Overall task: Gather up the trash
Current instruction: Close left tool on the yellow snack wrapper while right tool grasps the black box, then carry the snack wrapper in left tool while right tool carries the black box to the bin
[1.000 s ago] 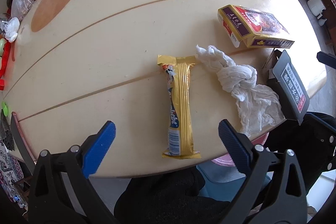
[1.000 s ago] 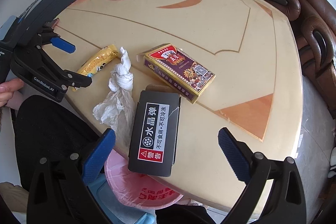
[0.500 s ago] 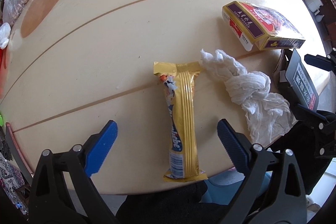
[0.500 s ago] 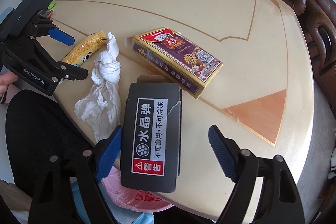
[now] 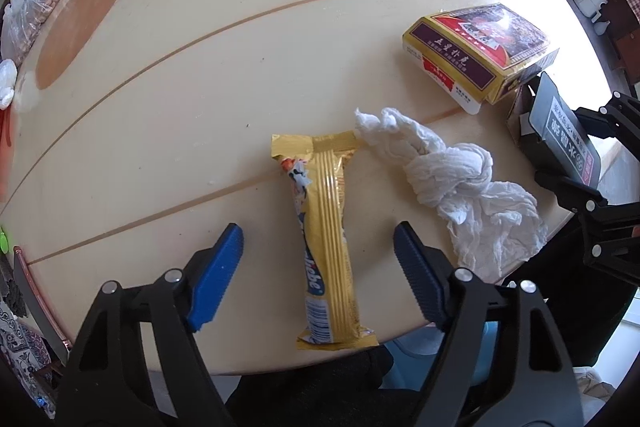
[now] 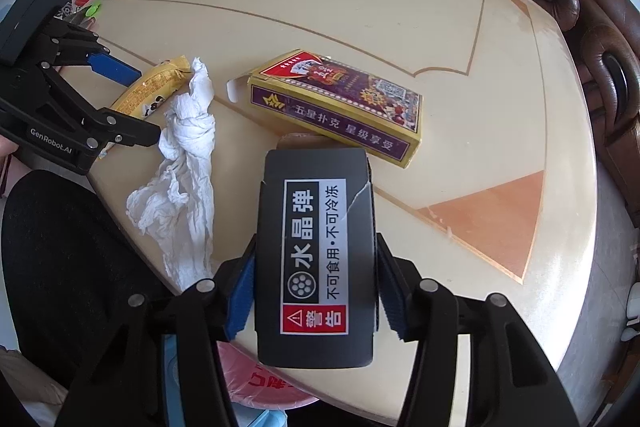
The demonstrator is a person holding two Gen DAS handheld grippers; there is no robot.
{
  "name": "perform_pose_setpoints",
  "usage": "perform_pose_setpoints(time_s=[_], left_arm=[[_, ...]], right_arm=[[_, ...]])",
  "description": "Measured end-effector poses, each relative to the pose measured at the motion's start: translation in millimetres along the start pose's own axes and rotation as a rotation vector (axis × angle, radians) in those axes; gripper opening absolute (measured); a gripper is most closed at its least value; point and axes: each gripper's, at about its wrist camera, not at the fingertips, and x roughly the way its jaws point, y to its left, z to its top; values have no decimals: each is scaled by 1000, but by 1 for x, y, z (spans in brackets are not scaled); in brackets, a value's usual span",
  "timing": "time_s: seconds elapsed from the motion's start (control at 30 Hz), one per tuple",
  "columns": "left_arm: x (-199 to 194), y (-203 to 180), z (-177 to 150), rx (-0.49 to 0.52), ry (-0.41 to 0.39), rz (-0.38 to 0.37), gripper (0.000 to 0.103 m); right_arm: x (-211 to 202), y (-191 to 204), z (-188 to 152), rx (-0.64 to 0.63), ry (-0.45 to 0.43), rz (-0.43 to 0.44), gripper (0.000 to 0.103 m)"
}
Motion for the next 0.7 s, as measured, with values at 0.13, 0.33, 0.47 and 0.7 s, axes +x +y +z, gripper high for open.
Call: perform_pose_setpoints(time_s=[0.13, 0.33, 0.47, 0.7], left_arm=[[-8, -14, 4, 8, -3, 3, 47], [-9, -26, 4, 1, -3, 3, 24], [-10, -22, 2, -18, -9, -12, 19], [-15, -5, -3, -57, 3, -34, 17]], right_arm=[[-1, 0, -1, 1, -4, -7, 52], [-9, -8, -4, 36, -17, -37, 52], [-16, -13, -7, 50, -30, -54, 52], [-24, -19, -11, 87, -45, -46, 52]])
